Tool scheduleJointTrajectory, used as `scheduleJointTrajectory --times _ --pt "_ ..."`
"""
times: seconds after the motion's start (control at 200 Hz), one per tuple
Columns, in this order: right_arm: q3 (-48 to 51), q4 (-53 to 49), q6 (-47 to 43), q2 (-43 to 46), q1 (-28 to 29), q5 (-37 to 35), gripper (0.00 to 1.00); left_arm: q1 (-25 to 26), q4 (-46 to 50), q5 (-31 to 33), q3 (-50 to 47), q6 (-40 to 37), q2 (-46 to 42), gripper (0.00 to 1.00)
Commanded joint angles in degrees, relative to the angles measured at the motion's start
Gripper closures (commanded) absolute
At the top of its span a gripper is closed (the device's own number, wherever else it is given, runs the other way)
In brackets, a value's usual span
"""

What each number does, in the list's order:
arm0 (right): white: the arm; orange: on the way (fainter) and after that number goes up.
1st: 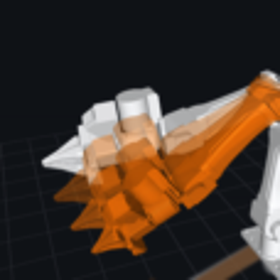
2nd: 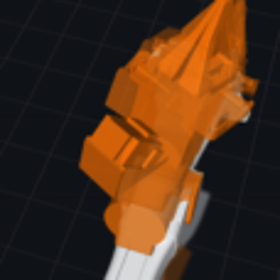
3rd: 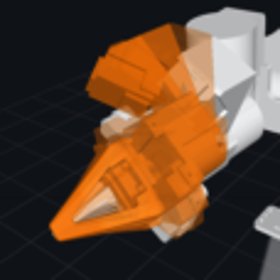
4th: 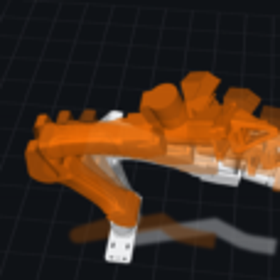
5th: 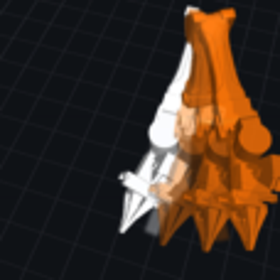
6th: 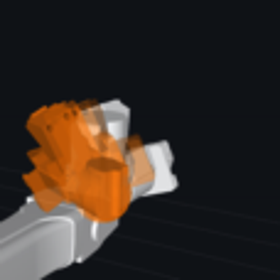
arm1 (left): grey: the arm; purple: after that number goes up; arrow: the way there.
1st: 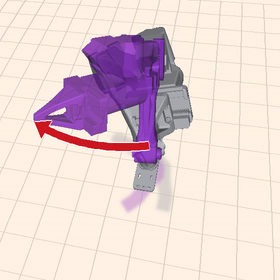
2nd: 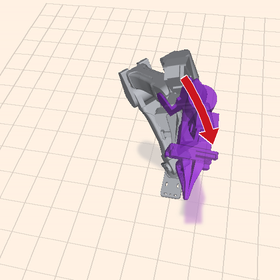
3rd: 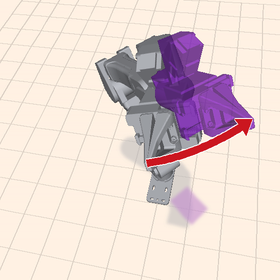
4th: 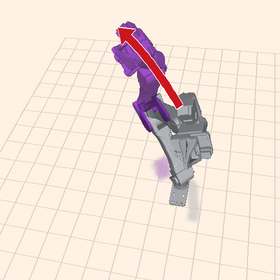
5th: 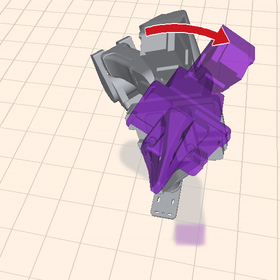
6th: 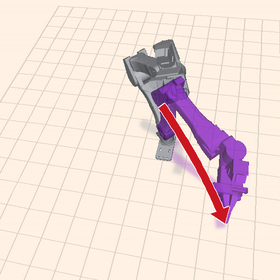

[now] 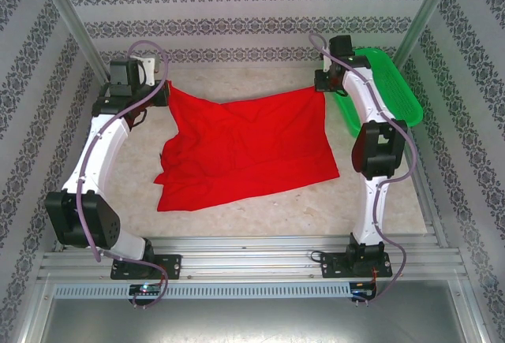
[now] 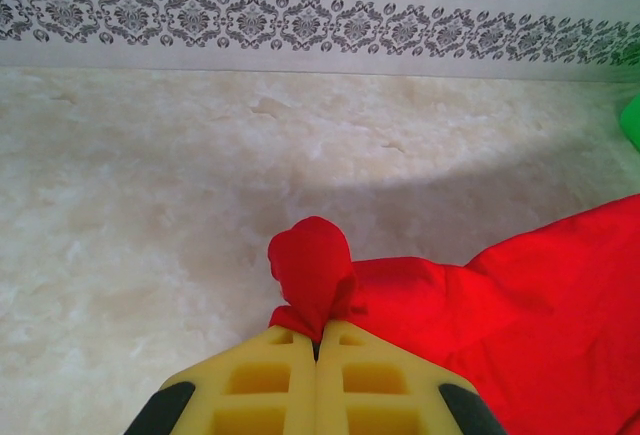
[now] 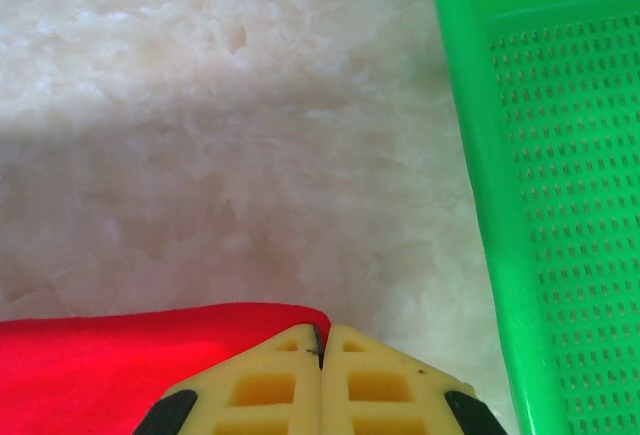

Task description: Fold and stack the t-shirts

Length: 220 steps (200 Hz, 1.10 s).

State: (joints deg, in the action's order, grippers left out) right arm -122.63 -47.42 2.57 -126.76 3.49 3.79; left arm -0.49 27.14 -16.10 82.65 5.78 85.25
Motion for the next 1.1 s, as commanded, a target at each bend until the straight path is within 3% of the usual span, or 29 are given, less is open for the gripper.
scheduleJointTrajectory --times 0.0,0.295,0.799,1.094 --pt "-2.1 -0.2 -1.5 -0.1 -0.4 -1.4 1.00 -0.7 -3.2 -0.6 2.1 -2.1 0.4 1.00" --pt "9.9 3.0 -3.0 6.7 -0.7 -2.3 1.00 -0.9 -2.9 -6.1 -2.8 -1.8 -3.3 1.00" --pt "33.6 5.7 -2.3 19.4 -1.2 -4.0 1.00 -1.0 -2.5 1.3 -27.1 10.8 -24.1 1.00" --pt "44.2 6.1 -0.4 24.2 -0.9 -3.5 1.00 -1.0 0.8 -0.6 -34.6 15.5 -32.1 1.00"
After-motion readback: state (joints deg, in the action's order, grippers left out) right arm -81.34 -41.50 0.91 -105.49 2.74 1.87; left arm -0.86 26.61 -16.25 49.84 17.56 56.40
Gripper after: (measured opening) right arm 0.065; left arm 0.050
